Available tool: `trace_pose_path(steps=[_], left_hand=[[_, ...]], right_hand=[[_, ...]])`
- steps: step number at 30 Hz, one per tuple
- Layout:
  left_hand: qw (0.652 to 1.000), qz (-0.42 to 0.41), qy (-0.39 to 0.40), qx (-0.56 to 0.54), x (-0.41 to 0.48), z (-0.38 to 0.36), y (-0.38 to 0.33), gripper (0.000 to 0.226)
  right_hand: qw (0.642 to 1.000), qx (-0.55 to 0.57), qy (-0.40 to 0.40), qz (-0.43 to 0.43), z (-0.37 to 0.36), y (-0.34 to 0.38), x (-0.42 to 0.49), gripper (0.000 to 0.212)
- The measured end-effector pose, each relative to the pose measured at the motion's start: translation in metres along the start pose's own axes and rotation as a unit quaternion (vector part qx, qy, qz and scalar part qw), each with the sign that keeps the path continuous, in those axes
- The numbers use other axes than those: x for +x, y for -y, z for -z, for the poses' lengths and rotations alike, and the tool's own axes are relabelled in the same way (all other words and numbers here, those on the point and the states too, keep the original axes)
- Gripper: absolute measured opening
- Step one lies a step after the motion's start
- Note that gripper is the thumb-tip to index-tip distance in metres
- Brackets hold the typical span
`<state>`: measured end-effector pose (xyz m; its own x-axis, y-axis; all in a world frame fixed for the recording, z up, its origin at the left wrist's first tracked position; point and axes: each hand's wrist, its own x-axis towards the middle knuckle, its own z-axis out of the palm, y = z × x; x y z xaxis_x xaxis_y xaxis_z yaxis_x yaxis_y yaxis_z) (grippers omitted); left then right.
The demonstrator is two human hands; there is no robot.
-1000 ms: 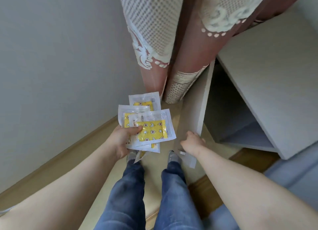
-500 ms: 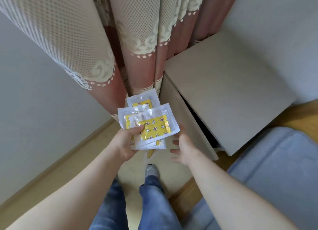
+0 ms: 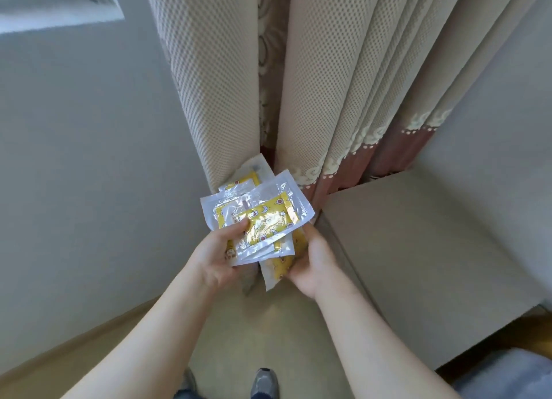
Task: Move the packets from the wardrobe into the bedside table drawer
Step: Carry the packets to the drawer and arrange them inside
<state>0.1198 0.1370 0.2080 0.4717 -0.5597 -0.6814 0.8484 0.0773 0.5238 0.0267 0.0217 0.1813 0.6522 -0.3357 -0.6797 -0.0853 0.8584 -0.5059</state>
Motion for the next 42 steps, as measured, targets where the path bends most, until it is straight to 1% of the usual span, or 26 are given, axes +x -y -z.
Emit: trace_pose_path(steps=[1,5,8,9,13,16,19,20,22,25,28,29,30,33,35,38,40,42], left_hand=[[1.000,-0.015,0.001,-0.012,-0.007,0.003,-0.009,0.016],[0.993,-0.099,0.018,-0.060,-0.042,0.022,-0.050,0.015],[0.980,-0.191,0.029,-0.041,-0.077,0.044,-0.084,0.017],[0.974,-0.223,0.031,-0.032,-0.091,0.054,-0.095,0.018],[0.941,-0.337,0.027,-0.034,-0.159,0.106,-0.137,0.038],[0.913,-0.407,0.001,-0.026,-0.214,0.155,-0.163,0.044],[0.888,-0.453,-0.062,-0.034,-0.269,0.213,-0.185,0.044],[0.879,-0.468,-0.087,-0.043,-0.287,0.232,-0.190,0.045],[0.857,-0.494,-0.135,-0.056,-0.321,0.270,-0.197,0.047],[0.822,-0.520,-0.215,-0.092,-0.370,0.327,-0.195,0.040],[0.780,-0.534,-0.297,-0.134,-0.413,0.382,-0.182,0.050],[0.764,-0.540,-0.323,-0.145,-0.425,0.400,-0.177,0.050],[0.748,-0.543,-0.347,-0.157,-0.436,0.416,-0.172,0.050],[0.697,-0.543,-0.421,-0.208,-0.459,0.459,-0.157,0.061],[0.658,-0.546,-0.464,-0.231,-0.468,0.484,-0.151,0.054],[0.603,-0.541,-0.520,-0.270,-0.478,0.517,-0.155,0.028],[0.585,-0.537,-0.543,-0.275,-0.482,0.541,-0.166,0.023],[0.571,-0.534,-0.556,-0.282,-0.485,0.566,-0.182,0.028]], right_hand=[[1.000,-0.007,0.019,0.019,-0.013,0.003,-0.006,0.041],[0.994,0.021,0.104,0.041,-0.070,0.011,-0.031,0.055],[0.977,-0.016,0.195,0.080,-0.125,0.002,-0.054,0.053],[0.969,-0.039,0.223,0.098,-0.145,-0.005,-0.060,0.055],[0.947,-0.123,0.254,0.152,-0.231,-0.049,-0.085,0.060],[0.924,-0.148,0.321,0.142,-0.292,-0.099,-0.102,0.075],[0.897,-0.171,0.392,0.107,-0.351,-0.160,-0.119,0.088],[0.890,-0.172,0.411,0.097,-0.369,-0.182,-0.126,0.085],[0.872,-0.182,0.449,0.075,-0.404,-0.226,-0.144,0.074],[0.838,-0.216,0.501,0.014,-0.442,-0.295,-0.170,0.063],[0.802,-0.268,0.531,-0.040,-0.468,-0.361,-0.196,0.059],[0.790,-0.284,0.540,-0.057,-0.474,-0.381,-0.203,0.059],[0.778,-0.298,0.548,-0.075,-0.480,-0.401,-0.210,0.056],[0.749,-0.331,0.561,-0.124,-0.496,-0.453,-0.224,0.039],[0.730,-0.351,0.566,-0.154,-0.509,-0.485,-0.227,0.032],[0.697,-0.370,0.584,-0.191,-0.532,-0.528,-0.228,0.029],[0.675,-0.386,0.596,-0.201,-0.553,-0.552,-0.224,0.027],[0.653,-0.399,0.607,-0.215,-0.579,-0.572,-0.219,0.026]])
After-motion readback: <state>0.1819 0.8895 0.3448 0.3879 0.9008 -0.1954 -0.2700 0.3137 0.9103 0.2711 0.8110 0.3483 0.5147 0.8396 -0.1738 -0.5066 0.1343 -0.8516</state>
